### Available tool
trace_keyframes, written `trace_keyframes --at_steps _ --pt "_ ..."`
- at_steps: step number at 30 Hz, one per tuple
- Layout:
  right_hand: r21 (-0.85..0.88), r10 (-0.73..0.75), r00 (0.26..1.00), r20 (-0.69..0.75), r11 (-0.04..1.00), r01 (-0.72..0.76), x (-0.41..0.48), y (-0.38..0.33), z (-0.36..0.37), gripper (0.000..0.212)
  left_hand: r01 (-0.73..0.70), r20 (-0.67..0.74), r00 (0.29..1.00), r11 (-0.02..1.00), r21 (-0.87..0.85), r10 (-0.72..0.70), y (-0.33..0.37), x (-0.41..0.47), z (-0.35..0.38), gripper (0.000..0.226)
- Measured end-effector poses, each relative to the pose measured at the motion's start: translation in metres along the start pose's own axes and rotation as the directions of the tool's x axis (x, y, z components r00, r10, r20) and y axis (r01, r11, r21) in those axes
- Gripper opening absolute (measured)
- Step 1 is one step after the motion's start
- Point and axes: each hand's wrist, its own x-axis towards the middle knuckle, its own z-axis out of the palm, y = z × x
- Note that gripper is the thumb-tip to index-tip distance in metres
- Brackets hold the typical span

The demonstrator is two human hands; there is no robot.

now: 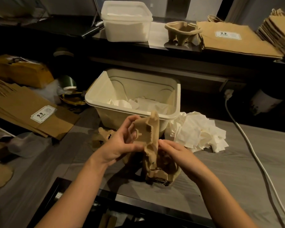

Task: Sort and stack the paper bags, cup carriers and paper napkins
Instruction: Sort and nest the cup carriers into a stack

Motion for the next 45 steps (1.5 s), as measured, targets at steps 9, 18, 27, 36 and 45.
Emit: trace_keyframes --at_steps 9,18,27,36,45 --pt "0.154 -0.085 0.936 -0.342 0.977 0.145 -0.001 0.009 -0.03 0.013 0.041 -0.093 0.996 0.938 0.343 -0.01 -0.001 0.005 -0.017 0.036" --pt "-0.477 -0.185 0.916 -0.357 0.879 -0.008 0.01 0.032 -0.046 0.021 0.361 -0.403 0.915 0.437 0.824 0.005 -0.062 0.017 -0.05 0.039" --pt "-0.729 -0.249 0.919 -0.306 0.682 -0.058 0.019 0.036 -0.036 0.028 0.379 -0.389 0.921 0.228 0.897 -0.004 -0.098 0.017 -0.044 0.071" --pt "-0.772 -0.237 0.931 -0.277 0.632 -0.069 0.023 0.049 -0.032 0.034 0.4 -0.431 0.901 0.284 0.871 0.053 -0.091 0.018 -0.048 0.066" --pt "-0.753 -0.444 0.836 -0.322 0.656 0.058 0.023 0.045 -0.03 0.03 0.447 -0.546 0.836 0.657 0.607 -0.063 -0.032 0.018 -0.05 0.037"
